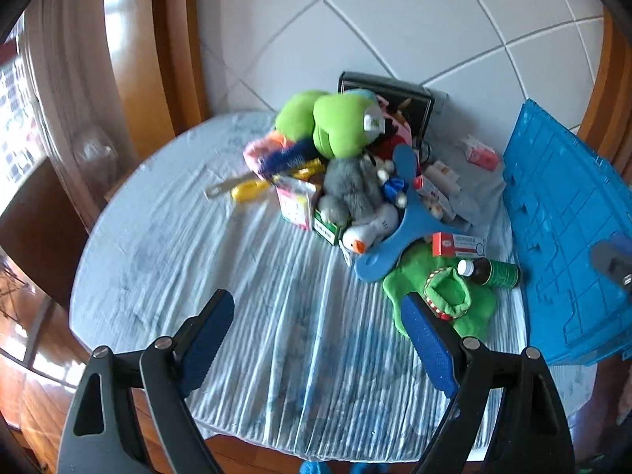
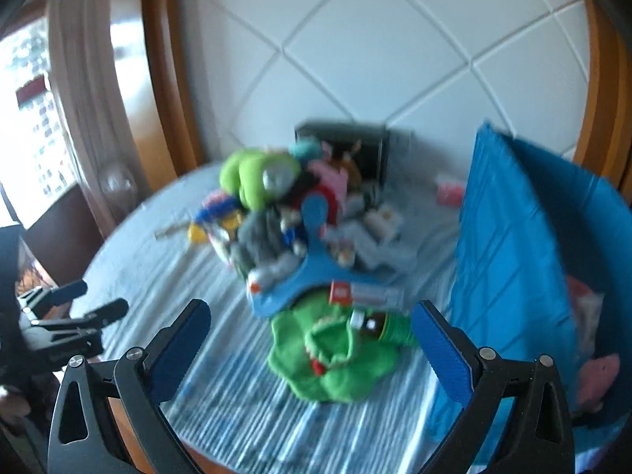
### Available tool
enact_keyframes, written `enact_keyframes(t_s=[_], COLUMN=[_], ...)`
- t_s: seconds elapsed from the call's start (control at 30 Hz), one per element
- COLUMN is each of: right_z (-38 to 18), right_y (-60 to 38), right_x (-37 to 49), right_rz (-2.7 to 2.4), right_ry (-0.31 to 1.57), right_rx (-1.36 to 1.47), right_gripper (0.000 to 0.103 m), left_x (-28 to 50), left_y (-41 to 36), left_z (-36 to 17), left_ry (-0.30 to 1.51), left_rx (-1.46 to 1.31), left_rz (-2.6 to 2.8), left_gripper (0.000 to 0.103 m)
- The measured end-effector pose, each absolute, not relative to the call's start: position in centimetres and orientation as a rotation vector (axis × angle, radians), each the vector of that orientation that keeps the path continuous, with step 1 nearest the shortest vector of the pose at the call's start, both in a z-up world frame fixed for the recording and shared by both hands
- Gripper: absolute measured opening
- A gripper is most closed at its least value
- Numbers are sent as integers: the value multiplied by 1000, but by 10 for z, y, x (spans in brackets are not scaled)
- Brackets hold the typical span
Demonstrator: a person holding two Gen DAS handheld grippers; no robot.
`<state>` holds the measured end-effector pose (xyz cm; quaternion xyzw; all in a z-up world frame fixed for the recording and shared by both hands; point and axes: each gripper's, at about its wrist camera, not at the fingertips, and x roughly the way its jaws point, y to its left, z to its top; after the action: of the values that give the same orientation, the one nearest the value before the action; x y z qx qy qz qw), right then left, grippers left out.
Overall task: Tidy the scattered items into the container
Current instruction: 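Reach both grippers toward the red-white medicine box and green bottle on the plush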
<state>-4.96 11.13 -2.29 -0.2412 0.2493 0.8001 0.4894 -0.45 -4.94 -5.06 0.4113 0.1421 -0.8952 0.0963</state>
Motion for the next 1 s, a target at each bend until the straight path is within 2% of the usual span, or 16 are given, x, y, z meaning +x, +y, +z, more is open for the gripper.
enact_keyframes(t_s=[0.13, 0.5, 0.63, 0.83, 1.0], right_z=[-58, -150, -168, -188, -204], right_y=[132, 197, 209, 217, 216], right_x=[-64, -72, -67, -52, -46], right_rz=[1889, 1799, 1738, 1586, 1413], right_ry=[649, 786, 829, 937, 1014], right_rx=[-674, -748, -732, -633, -562], right_gripper=[103, 102, 88, 68, 68], left_x=[-26, -91, -115, -170, -217], left_y=[-51, -34, -28, 1, 31], left_z=[-77, -123, -137, -146, -154], left_ry=[479, 464, 456, 268, 69], left_rx=[1290, 1432, 1481, 1565, 1652], left_rz=[-2637, -2623, -2664, -2844, -3037], left_gripper=[87, 87, 87, 87, 87])
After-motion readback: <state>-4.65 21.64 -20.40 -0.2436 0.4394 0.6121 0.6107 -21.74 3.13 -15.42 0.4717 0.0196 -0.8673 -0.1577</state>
